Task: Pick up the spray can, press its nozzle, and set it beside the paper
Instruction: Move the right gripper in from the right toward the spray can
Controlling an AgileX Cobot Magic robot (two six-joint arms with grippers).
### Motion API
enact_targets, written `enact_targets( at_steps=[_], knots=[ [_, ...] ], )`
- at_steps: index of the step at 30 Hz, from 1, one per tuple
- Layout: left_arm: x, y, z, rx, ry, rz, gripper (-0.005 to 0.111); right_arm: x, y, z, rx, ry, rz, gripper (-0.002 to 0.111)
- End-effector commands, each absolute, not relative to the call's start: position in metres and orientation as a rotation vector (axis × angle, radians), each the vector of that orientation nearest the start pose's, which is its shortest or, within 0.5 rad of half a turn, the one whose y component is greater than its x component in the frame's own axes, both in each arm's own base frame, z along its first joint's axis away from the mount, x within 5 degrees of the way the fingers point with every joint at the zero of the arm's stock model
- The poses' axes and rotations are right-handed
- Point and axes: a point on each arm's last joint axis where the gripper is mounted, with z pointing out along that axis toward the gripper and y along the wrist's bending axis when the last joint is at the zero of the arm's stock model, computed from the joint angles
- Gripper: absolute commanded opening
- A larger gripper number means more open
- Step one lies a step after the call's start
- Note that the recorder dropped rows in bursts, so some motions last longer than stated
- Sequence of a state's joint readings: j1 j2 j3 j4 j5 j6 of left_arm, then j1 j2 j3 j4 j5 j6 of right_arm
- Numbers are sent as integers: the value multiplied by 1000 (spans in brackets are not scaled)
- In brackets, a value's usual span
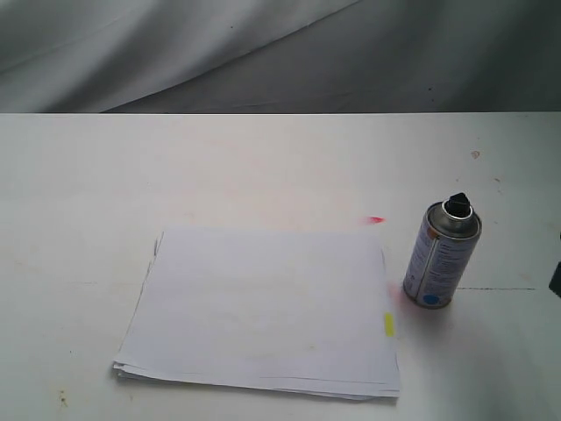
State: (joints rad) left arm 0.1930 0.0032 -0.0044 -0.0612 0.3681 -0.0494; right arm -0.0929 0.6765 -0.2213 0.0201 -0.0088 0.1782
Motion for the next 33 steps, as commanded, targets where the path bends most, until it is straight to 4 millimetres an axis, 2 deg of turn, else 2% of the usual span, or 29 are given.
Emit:
enact_targets(
  at_steps=[1, 6, 12, 20, 27, 33],
  knots=[
    [52, 8, 181, -253, 1829, 38, 0, 124, -11, 207, 333, 1863, 122, 0],
    [52, 8, 181, -253, 1829, 38, 0, 112, -10, 185, 321, 1810, 125, 0],
    [52, 8, 181, -253, 1829, 38, 0, 113, -7, 189, 205, 1776, 82, 0],
    [52, 8, 181, -253, 1829, 38, 0, 115, -7, 198, 185, 1676, 91, 0],
    [52, 8, 181, -253, 1829, 38, 0, 113, -7, 189, 147, 1787, 35, 0],
    [52, 8, 181, -253, 1829, 38, 0, 113, -7, 189, 114, 1791, 17, 0]
  ],
)
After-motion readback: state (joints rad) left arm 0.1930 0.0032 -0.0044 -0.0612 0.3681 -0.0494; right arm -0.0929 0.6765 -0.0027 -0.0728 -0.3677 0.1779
